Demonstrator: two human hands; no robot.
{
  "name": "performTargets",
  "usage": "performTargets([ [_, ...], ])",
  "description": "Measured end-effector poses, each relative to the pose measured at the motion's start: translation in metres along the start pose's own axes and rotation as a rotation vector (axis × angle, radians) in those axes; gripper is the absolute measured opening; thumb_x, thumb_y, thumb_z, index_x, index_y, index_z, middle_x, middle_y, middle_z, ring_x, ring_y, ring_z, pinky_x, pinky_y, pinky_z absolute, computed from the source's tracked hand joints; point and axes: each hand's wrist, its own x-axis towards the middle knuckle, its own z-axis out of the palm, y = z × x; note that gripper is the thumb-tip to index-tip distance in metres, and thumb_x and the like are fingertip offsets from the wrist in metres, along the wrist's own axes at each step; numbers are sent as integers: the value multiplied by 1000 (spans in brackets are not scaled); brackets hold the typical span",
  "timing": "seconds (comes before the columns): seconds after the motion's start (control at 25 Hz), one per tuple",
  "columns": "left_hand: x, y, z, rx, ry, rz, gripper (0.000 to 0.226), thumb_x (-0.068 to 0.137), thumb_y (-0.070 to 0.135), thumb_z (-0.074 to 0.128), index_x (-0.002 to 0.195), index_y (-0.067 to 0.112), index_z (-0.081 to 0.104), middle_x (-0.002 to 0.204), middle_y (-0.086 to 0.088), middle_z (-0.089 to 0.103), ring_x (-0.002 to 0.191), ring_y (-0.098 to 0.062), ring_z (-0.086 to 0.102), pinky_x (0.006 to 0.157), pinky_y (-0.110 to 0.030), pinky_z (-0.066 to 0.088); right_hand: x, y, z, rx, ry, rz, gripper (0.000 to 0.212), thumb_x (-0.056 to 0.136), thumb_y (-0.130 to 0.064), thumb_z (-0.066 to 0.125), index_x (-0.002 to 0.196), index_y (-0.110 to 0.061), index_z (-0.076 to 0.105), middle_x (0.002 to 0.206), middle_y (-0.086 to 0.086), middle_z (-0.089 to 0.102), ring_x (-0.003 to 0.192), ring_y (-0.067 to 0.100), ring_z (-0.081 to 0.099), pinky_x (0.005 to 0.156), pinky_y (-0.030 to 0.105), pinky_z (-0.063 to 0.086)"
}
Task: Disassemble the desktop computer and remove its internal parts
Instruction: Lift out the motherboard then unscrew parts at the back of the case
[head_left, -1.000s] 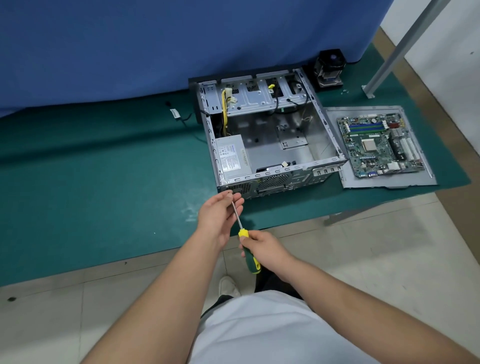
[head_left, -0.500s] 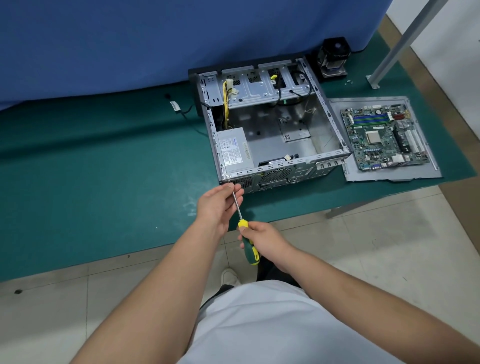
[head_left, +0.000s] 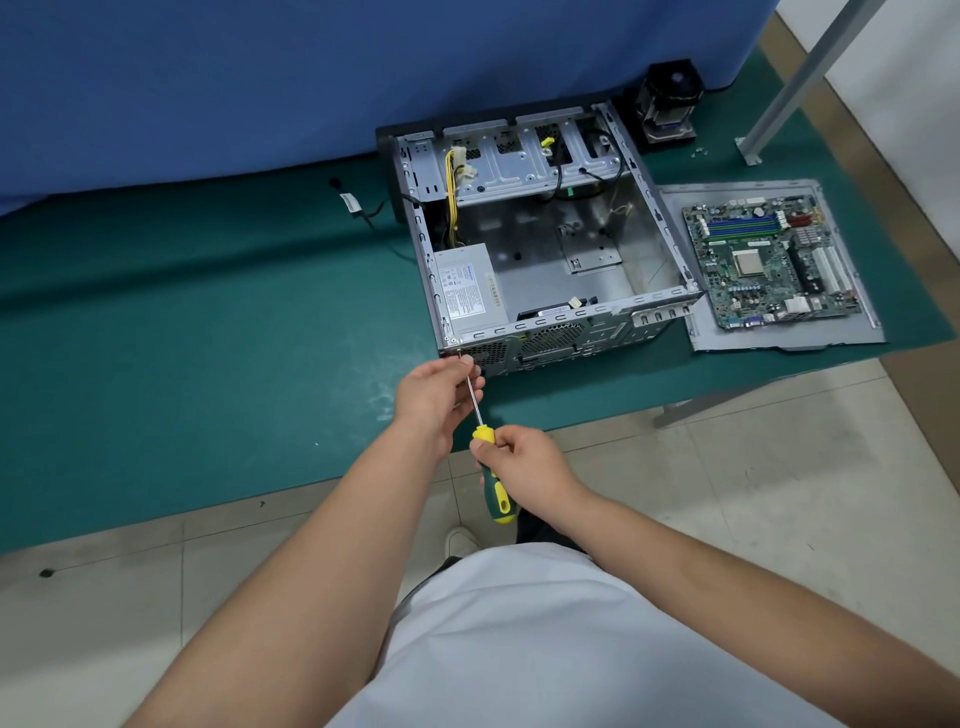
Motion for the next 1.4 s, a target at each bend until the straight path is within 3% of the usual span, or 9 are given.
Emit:
performTargets([
  [0.12,-8,-7,-4,165,26,5,20,87,12,83,93,12,64,78,-8,68,63,-20,66,59,-31,59,-3,-7,5,-85,52,14,38,93,-44,67,72,-16,52,64,-3,57,61,18,53,62,37,43],
  [0.24,-14,-14,-5,236,58,23,27,81,14,88,88,14,61,69,-7,65,53,-22,63,49,-29,50,-4,-12,7,-253,129,44,38,84,-54,69,79,-22,49,78,-1,67,76,23,63,65,41,49],
  [0.4,-13,-7,-7,217,27,25,26,81,8,87,92,7,63,65,-9,68,51,-20,66,48,-26,54,-1,-19,8,-375,202,26,40,76,-55,70,78,-23,46,76,-4,61,74,22,60,54,35,38],
  [0.68,-13,-4,-15,128,-138,-20,12,103,-2,53,110,-2,63,91,-16,75,73,-21,77,67,-33,63,-18,-14,-4,525,-390,284,25,103,-36,57,103,-13,64,87,9,73,73,22,67,74,36,55],
  [0.88,-15,-1,-18,124,-221,-59,18,106,10,52,120,7,63,106,-9,79,97,-21,77,76,-32,54,-21,-19,-2,580,-342,267,22,105,-25,53,104,-5,62,80,13,71,66,21,65,60,31,53],
  [1.04,-21,-10,-14,337,-111,1,22,88,22,82,90,13,63,77,-6,68,61,-14,63,57,-29,50,-20,-20,3,442,-240,237,17,102,-21,62,112,-8,58,75,10,74,59,17,67,51,24,52],
  [1.16,-19,-10,-16,322,-102,29,20,90,12,79,81,10,61,71,-8,63,49,-12,55,50,-25,50,-20,-19,1,502,-263,236,18,100,-23,66,108,-10,57,77,10,73,62,19,68,54,27,55],
  [1.28,-21,-6,-19,257,-160,-31,5,100,5,63,95,5,65,81,-10,73,59,-14,70,56,-25,57,-24,-17,-5,679,-387,295,20,103,-30,59,107,-10,59,81,11,70,64,20,64,60,30,55],
  [1.4,-21,-5,-22,218,-230,-62,17,106,4,48,114,4,63,93,-10,79,82,-19,78,65,-31,62,-27,-15,-9,838,-477,386,34,105,-34,44,114,-5,60,81,11,66,64,19,61,60,29,53],
])
